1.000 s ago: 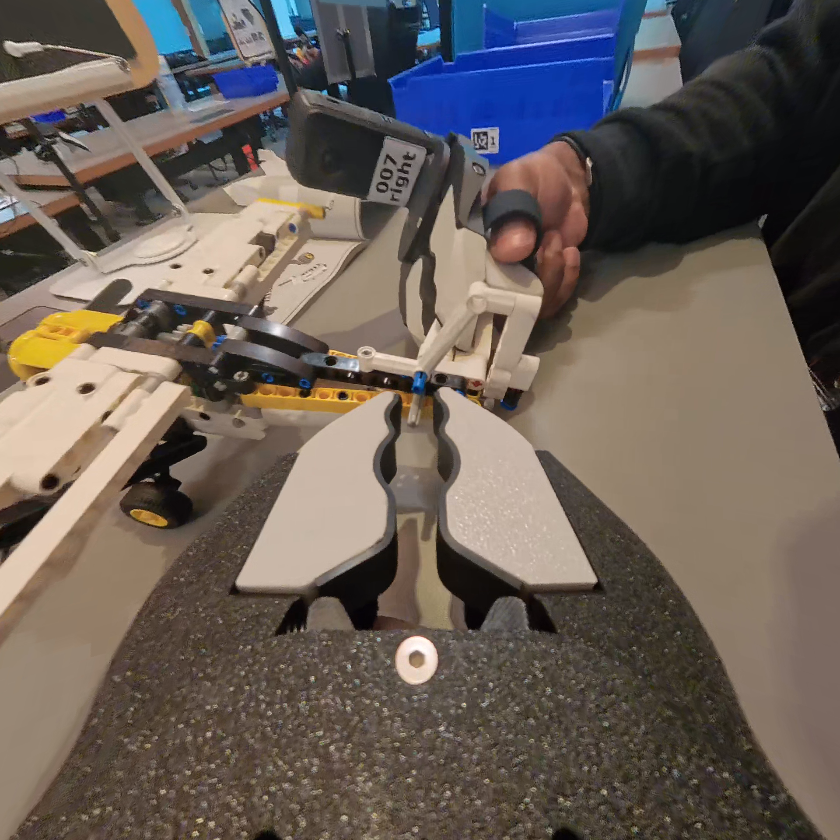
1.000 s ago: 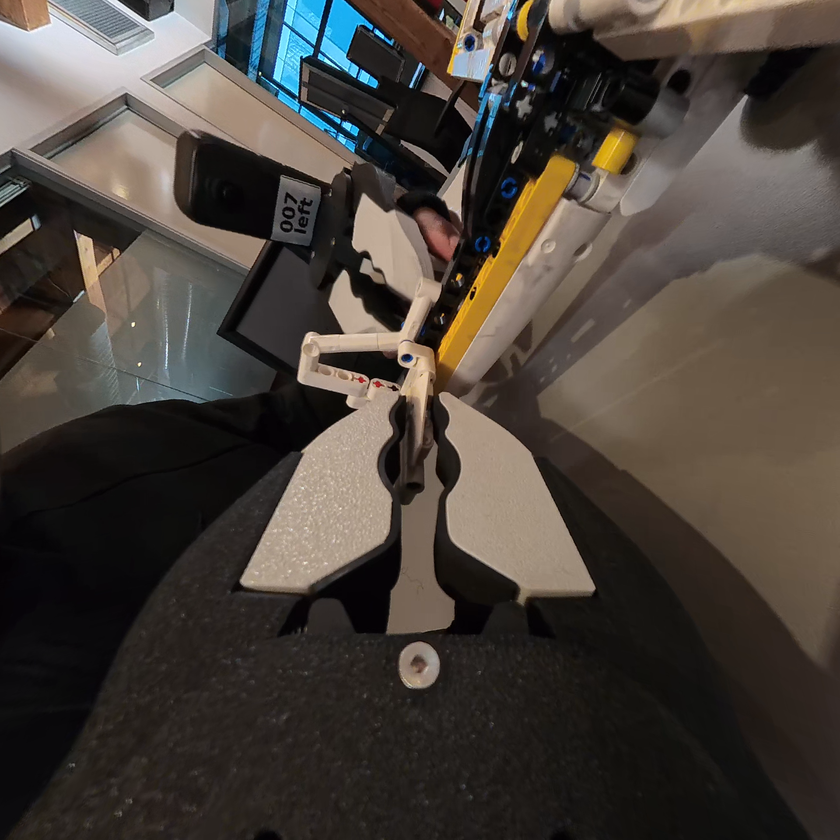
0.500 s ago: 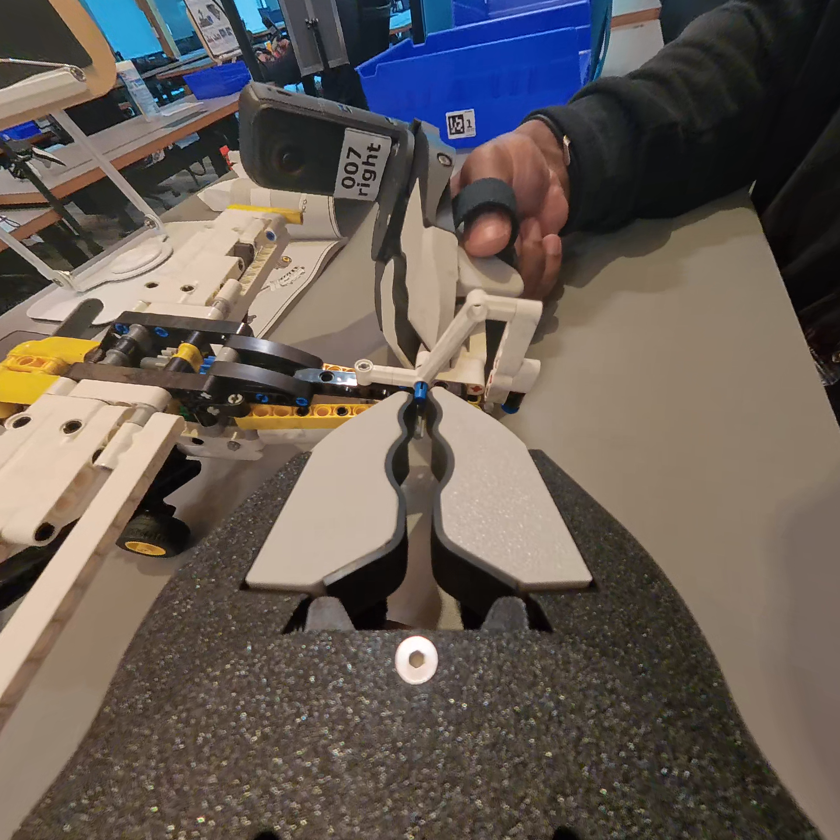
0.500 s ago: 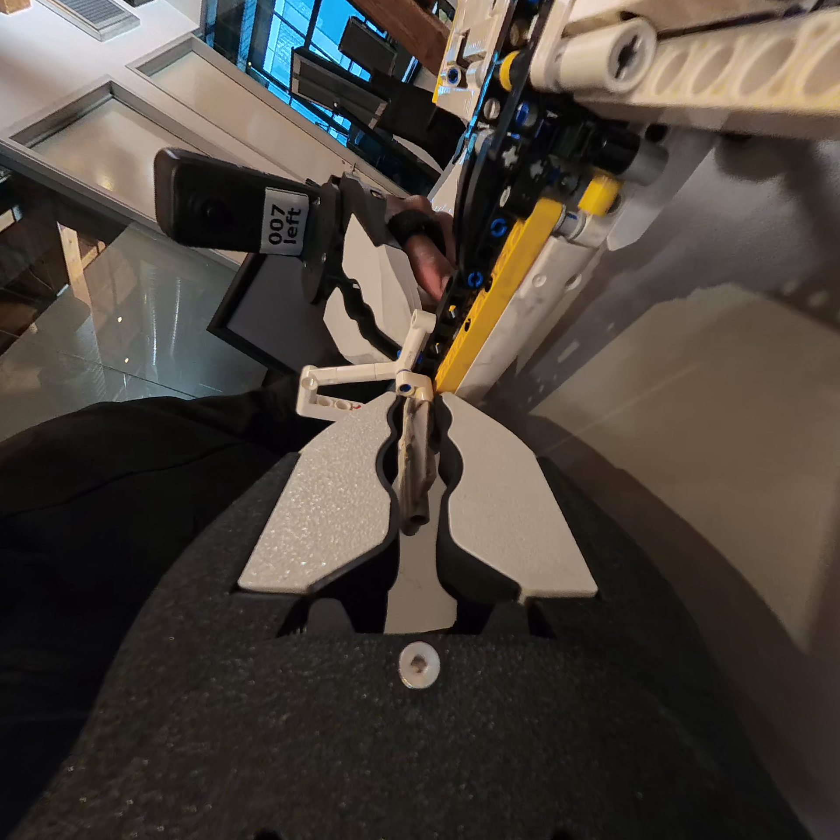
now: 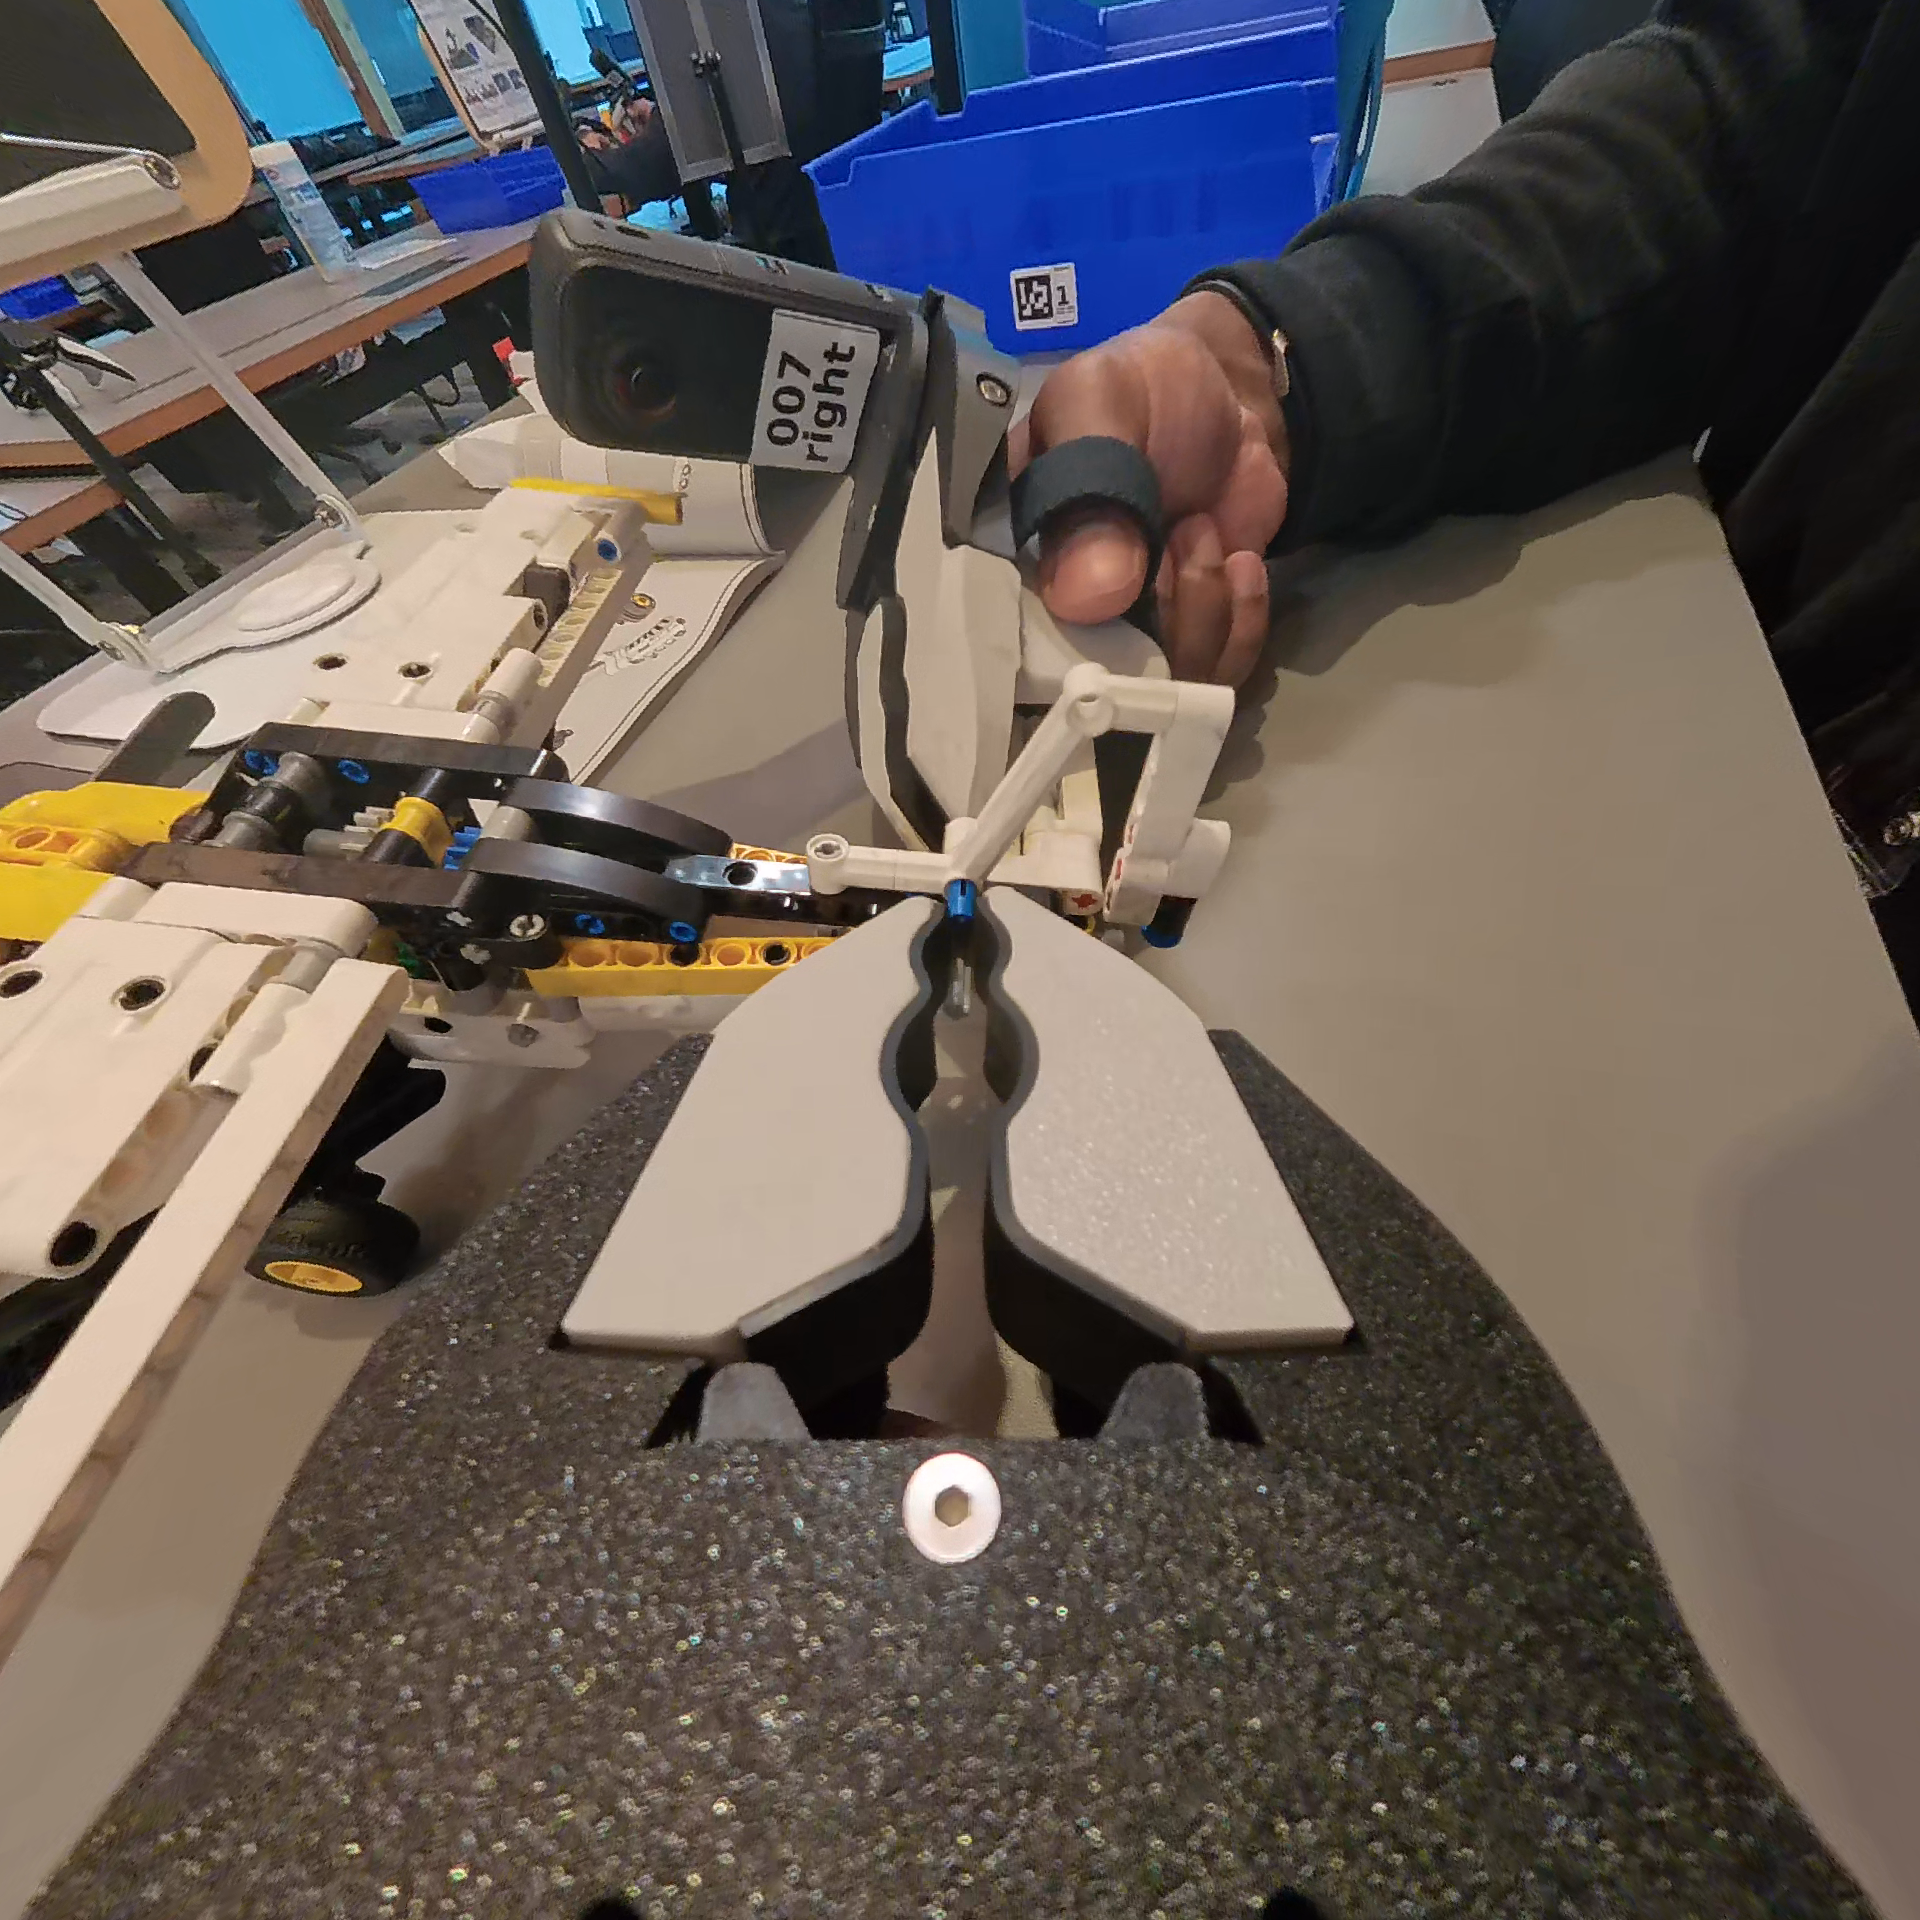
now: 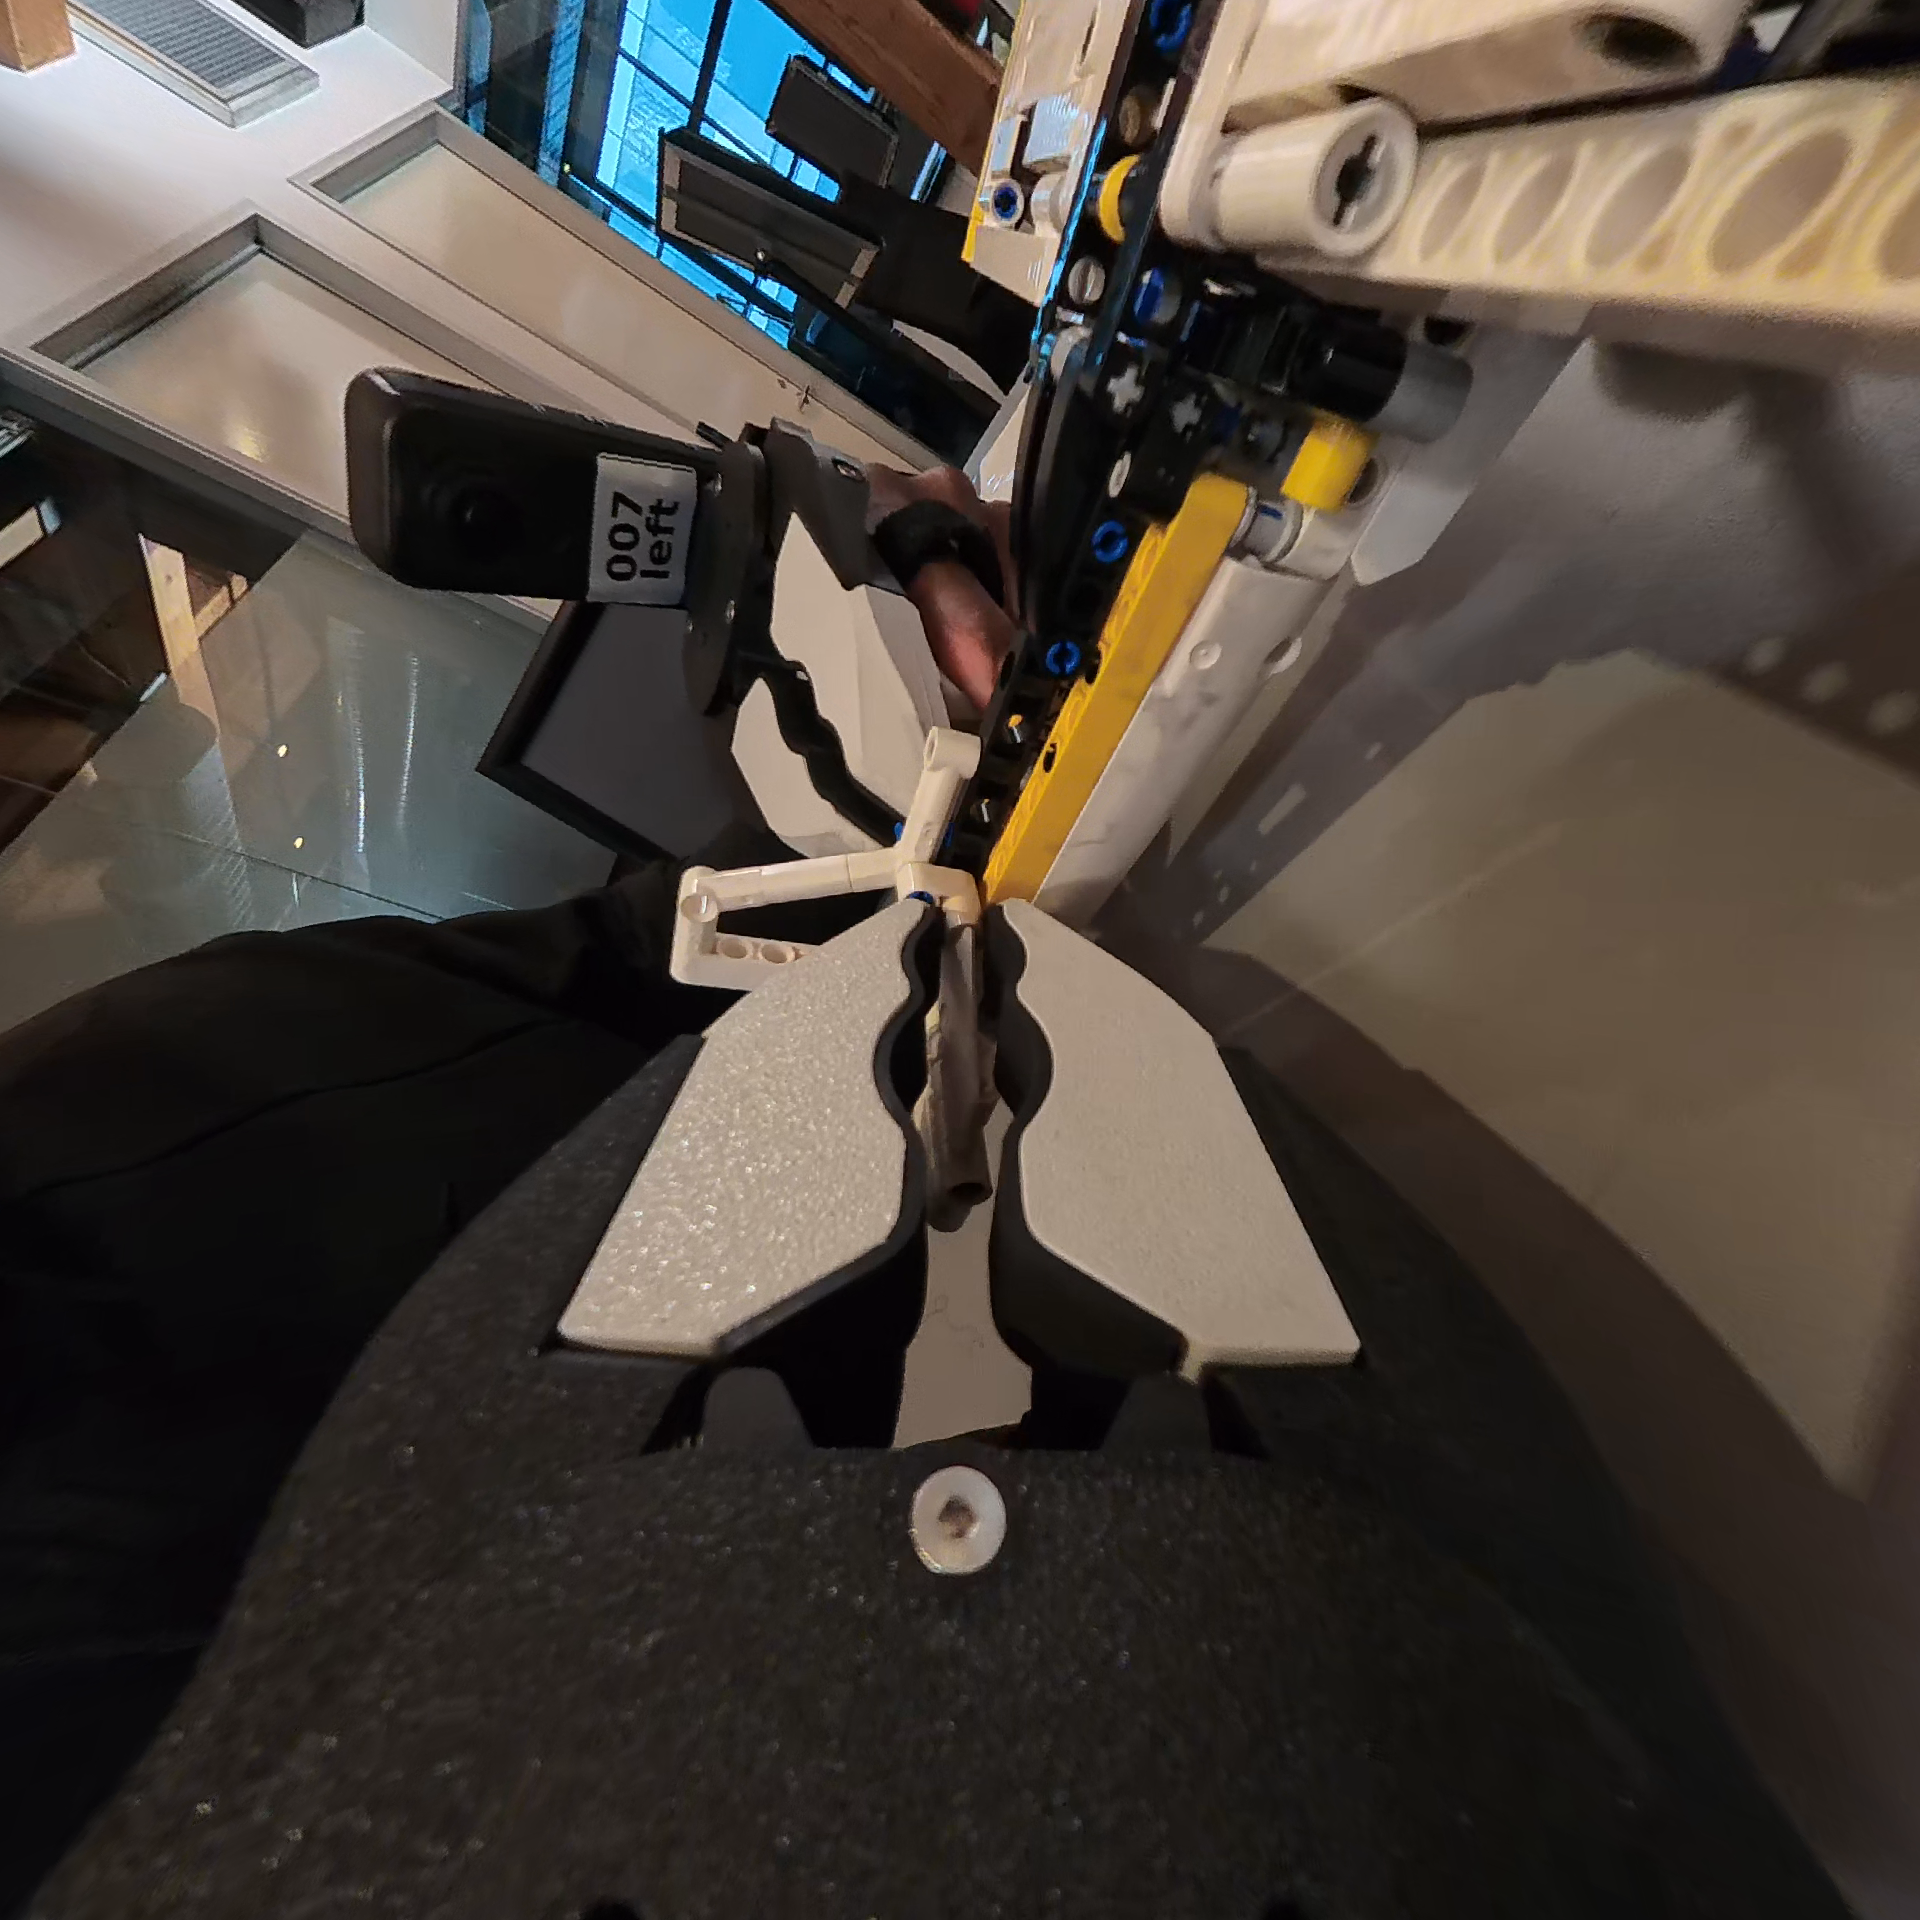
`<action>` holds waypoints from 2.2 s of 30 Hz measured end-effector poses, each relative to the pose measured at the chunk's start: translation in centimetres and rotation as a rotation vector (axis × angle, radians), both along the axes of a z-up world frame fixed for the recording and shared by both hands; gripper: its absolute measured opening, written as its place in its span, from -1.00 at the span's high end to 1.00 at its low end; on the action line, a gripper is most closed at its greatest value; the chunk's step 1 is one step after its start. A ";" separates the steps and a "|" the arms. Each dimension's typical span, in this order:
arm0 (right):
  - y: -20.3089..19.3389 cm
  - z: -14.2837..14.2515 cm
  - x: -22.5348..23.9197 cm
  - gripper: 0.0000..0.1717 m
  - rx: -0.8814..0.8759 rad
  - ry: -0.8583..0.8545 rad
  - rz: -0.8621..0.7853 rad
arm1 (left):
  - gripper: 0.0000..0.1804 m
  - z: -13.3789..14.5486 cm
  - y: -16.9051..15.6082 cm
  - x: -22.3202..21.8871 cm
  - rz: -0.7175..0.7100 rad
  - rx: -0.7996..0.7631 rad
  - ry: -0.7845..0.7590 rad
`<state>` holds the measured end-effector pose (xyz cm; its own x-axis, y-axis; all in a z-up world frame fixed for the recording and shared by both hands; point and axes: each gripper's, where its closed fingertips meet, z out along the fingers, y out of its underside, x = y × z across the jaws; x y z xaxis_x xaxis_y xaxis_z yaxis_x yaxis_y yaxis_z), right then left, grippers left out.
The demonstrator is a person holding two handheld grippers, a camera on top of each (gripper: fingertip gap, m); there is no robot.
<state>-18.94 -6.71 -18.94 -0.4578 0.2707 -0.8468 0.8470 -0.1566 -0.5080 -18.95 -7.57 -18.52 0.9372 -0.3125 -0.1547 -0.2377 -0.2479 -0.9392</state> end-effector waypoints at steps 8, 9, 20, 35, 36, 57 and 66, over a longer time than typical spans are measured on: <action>0.1 0.0 0.0 0.91 -0.002 0.011 -0.018 | 0.96 0.0 0.0 -0.1 0.001 0.008 0.013; 0.2 0.0 0.0 0.91 0.000 0.005 -0.021 | 0.96 -0.1 0.0 -0.1 -0.001 0.005 0.022; 1.5 -0.5 0.9 0.92 0.013 -0.030 -0.010 | 0.96 -0.2 -0.2 -0.2 -0.008 0.009 0.059; 0.6 -1.0 0.2 0.95 0.066 -0.016 -0.033 | 0.95 -1.0 -0.8 -1.3 0.001 -0.037 0.107; 0.6 -1.2 0.0 0.95 0.080 -0.018 -0.048 | 0.95 -1.3 -0.7 -1.5 0.008 -0.050 0.122; 8.4 -0.4 4.4 0.68 0.310 0.331 -0.188 | 0.65 2.7 -6.0 -6.2 0.541 -0.013 0.230; 13.4 -0.7 5.7 0.69 0.458 0.422 -0.272 | 0.24 11.6 -2.7 -0.1 0.671 0.352 0.068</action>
<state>-13.21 6.71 -19.62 -0.5884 0.7121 -0.3830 0.5229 -0.0262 -0.8520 -19.03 -10.28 -6.93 0.8937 0.3994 -0.2042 -0.2018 -0.0485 -0.9782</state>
